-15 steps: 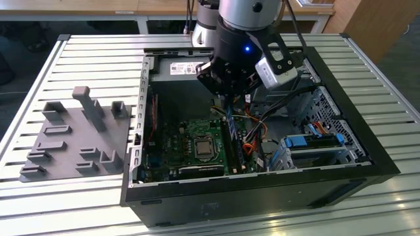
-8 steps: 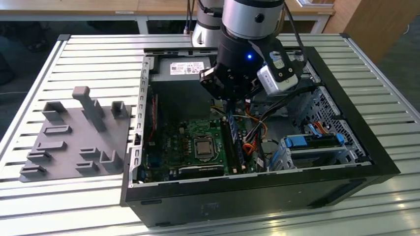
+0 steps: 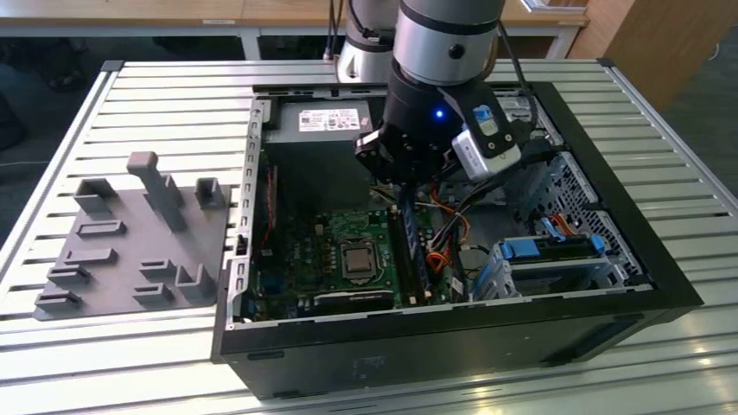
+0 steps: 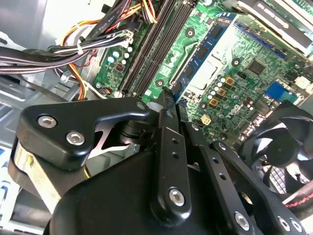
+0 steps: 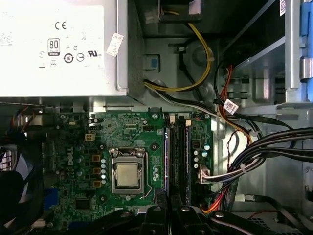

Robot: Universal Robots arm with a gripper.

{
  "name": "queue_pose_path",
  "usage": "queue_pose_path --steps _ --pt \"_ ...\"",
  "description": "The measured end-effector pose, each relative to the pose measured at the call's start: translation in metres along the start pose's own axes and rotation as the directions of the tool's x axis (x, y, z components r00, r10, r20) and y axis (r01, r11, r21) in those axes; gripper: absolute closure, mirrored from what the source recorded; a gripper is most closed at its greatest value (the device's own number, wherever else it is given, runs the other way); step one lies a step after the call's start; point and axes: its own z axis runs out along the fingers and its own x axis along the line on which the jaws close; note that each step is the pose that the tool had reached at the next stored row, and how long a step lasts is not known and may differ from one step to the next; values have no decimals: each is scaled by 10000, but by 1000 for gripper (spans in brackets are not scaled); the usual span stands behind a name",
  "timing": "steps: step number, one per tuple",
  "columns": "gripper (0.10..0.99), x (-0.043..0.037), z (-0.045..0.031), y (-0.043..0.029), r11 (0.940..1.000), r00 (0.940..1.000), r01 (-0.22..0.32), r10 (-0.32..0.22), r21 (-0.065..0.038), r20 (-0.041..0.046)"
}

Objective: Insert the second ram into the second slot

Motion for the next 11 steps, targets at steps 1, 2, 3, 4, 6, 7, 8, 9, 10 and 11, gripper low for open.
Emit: queue_pose_path --steps 1,2,3,4,6,7,8,9,10,11 --pt "949 -2 17 0 10000 10000 -7 7 1 0" --pt "949 -3 34 1 10000 10000 -12 12 0 0" --pt "949 -5 49 1 10000 10000 -18 18 0 -1" --pt "949 -7 66 1 10000 10000 -22 22 0 0" --pt "949 -11 96 1 10000 10000 -26 26 0 -1" --pt "949 -13 111 1 10000 10000 -28 28 0 -1" --pt "949 -13 125 1 10000 10000 -29 29 -10 -2" --pt "949 -14 133 1 10000 10000 -27 27 -63 -4" --pt "949 -14 140 0 9999 10000 -24 24 -145 -6" --pt "949 -15 148 -2 9997 10000 -22 22 -233 -9"
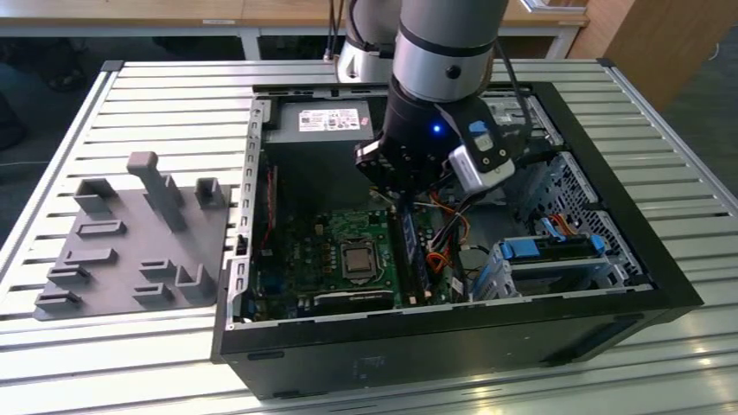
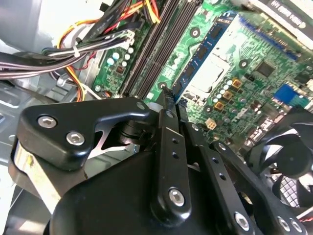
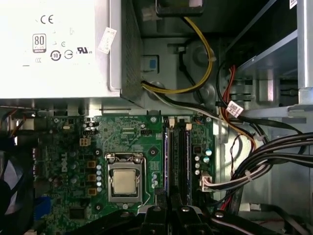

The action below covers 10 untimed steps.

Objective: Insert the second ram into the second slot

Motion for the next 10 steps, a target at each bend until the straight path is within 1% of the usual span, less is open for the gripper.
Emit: queue_pose_path --steps 1,2,10 --pt "949 0 11 -2 10000 10000 1 -1 -57 -1" --pt "949 -2 26 -2 10000 10000 1 -1 -80 0" --pt "949 -32 151 -4 10000 10000 29 -29 -80 -2"
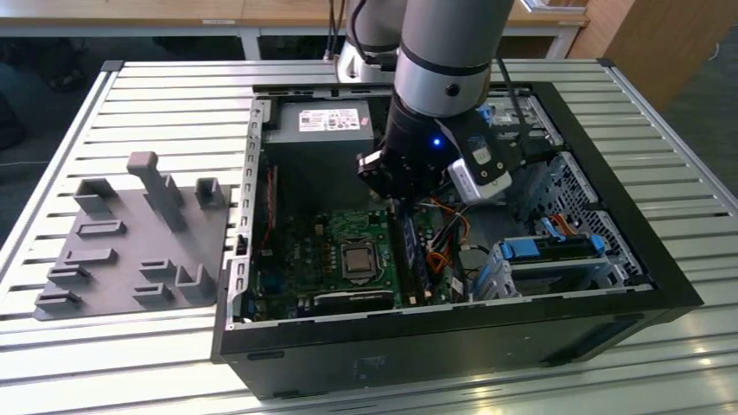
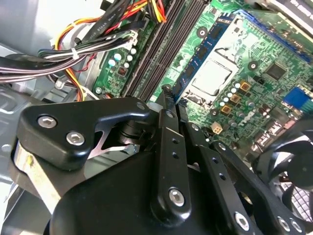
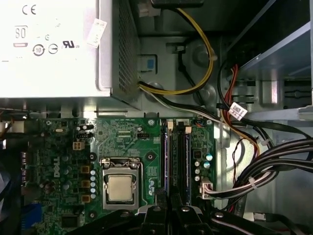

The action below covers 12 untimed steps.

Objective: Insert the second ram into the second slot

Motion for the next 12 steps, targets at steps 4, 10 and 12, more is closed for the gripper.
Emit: queue_pose_path --steps 4,10,12 --pt "949 -4 49 -3 10000 10000 -56 56 -2 1" --pt "949 -7 81 -3 9999 9999 -107 107 -1 2" --pt "949 -7 82 -3 9999 9999 -107 107 -1 2"
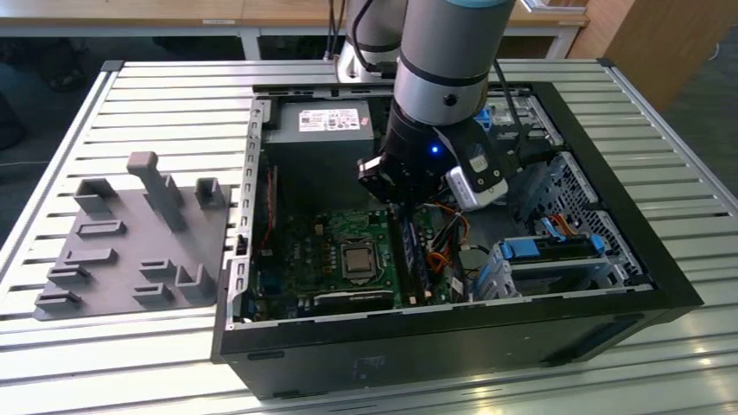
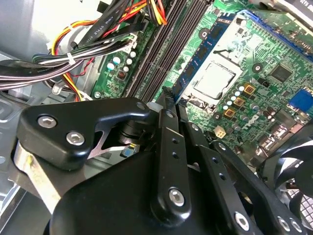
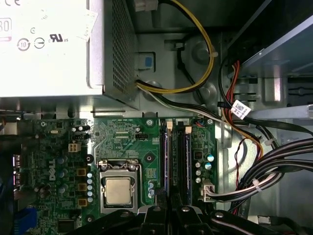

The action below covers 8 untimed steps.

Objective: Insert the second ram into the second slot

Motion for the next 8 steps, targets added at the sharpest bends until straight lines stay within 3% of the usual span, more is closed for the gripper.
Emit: queue_pose_path --steps 8 --pt "949 -3 9 -33 9998 9998 183 -183 3 -4"
